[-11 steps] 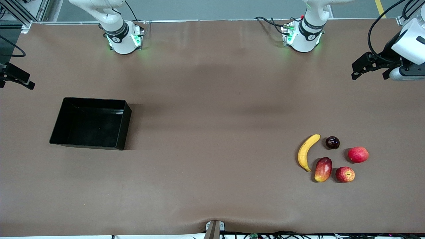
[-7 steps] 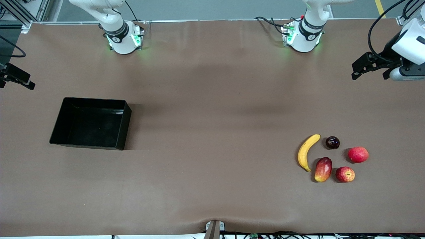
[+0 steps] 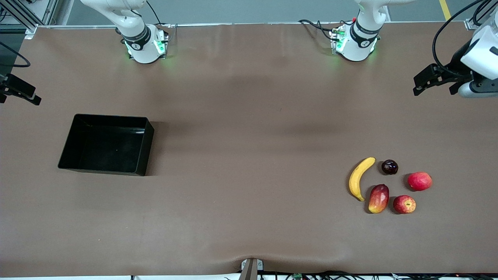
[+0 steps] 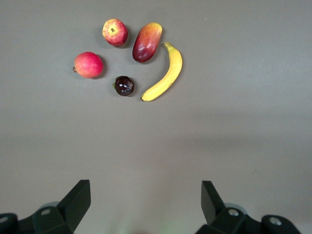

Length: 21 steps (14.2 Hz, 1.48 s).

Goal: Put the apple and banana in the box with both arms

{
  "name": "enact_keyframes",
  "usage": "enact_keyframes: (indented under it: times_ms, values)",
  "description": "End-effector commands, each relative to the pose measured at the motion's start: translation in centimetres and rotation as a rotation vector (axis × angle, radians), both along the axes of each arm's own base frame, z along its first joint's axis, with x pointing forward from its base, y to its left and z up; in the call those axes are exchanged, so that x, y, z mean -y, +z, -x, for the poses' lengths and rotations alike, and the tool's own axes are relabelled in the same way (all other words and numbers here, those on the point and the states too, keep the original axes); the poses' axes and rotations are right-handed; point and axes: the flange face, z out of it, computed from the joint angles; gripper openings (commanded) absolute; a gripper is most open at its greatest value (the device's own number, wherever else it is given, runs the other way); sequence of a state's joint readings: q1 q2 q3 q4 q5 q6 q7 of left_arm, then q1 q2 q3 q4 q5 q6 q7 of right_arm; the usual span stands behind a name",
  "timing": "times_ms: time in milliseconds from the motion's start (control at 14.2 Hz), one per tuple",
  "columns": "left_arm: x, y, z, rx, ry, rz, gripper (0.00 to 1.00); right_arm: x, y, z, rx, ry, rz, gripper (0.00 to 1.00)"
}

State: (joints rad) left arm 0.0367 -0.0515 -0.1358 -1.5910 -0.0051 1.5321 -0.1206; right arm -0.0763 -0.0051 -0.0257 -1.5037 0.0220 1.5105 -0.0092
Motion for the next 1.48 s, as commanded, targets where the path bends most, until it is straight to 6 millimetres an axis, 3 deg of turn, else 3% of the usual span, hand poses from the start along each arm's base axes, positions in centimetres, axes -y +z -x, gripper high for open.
enact_keyframes:
  times_ms: [0, 281, 773, 984, 1125, 1406]
  values:
    - [-0.5, -1.5, -1.7, -0.016, -0.007, -0.028, 1.0, 0.4, 0.3, 0.1, 0.004, 0.002, 0.001, 1.0]
    - [-0.3, -4.4, -4.0, -0.009, -0.022, -0.068, 1.0, 0.4, 0.2, -0.1, 0.01, 0.004, 0.002, 1.0]
    - [-0.7, -11.3, -8.6, -0.003, -0.057, -0.048, 1.0, 0.8, -2.0, -1.4, -0.029, 0.003, 0.006, 1.0]
    - [-1.4, -14.0, -10.5, 0.015, -0.132, -0.053, 1.0, 0.7, -4.3, -3.0, -0.044, 0.007, 0.017, 1.0]
    - [-1.8, -16.1, -11.6, 0.025, -0.163, -0.048, 1.0, 1.2, -9.8, -6.1, -0.088, 0.008, 0.012, 1.0]
    - [-3.3, -20.8, -13.6, 0.025, -0.275, -0.048, 1.0, 2.8, -12.5, -7.1, -0.121, 0.006, 0.004, 1.0]
